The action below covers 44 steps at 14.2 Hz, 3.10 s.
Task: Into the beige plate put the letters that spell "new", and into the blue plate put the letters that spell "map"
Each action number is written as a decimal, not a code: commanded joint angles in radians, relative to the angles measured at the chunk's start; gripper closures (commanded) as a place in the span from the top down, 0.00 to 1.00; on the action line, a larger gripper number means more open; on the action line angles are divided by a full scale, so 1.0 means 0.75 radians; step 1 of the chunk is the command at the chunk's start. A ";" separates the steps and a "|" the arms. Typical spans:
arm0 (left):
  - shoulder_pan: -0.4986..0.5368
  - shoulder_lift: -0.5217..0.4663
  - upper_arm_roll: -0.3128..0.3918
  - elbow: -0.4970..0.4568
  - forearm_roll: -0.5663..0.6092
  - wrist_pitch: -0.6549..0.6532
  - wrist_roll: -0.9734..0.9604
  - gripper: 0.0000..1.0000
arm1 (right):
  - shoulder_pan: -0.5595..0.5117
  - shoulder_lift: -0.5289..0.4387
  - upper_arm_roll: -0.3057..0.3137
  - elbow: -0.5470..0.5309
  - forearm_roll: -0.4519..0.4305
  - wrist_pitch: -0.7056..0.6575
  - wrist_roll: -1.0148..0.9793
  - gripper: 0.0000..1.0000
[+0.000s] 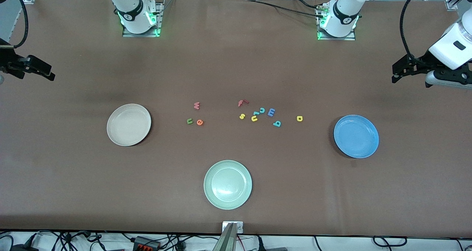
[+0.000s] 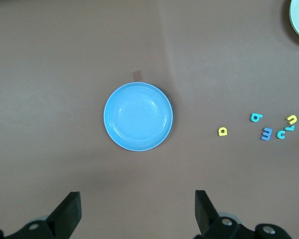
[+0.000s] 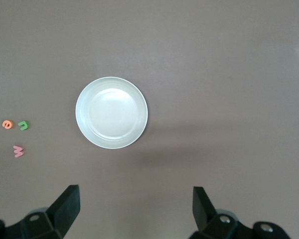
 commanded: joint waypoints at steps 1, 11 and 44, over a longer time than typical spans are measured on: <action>-0.007 0.015 0.006 0.037 -0.010 -0.020 0.022 1.00 | -0.015 -0.017 0.009 -0.010 -0.010 -0.012 -0.019 1.00; -0.007 0.015 0.006 0.037 -0.010 -0.022 0.012 1.00 | -0.007 0.007 0.011 -0.010 -0.008 -0.043 -0.021 1.00; -0.318 0.653 -0.168 -0.534 -0.063 1.065 -0.438 1.00 | 0.754 0.923 0.027 -0.021 0.035 0.755 0.218 0.91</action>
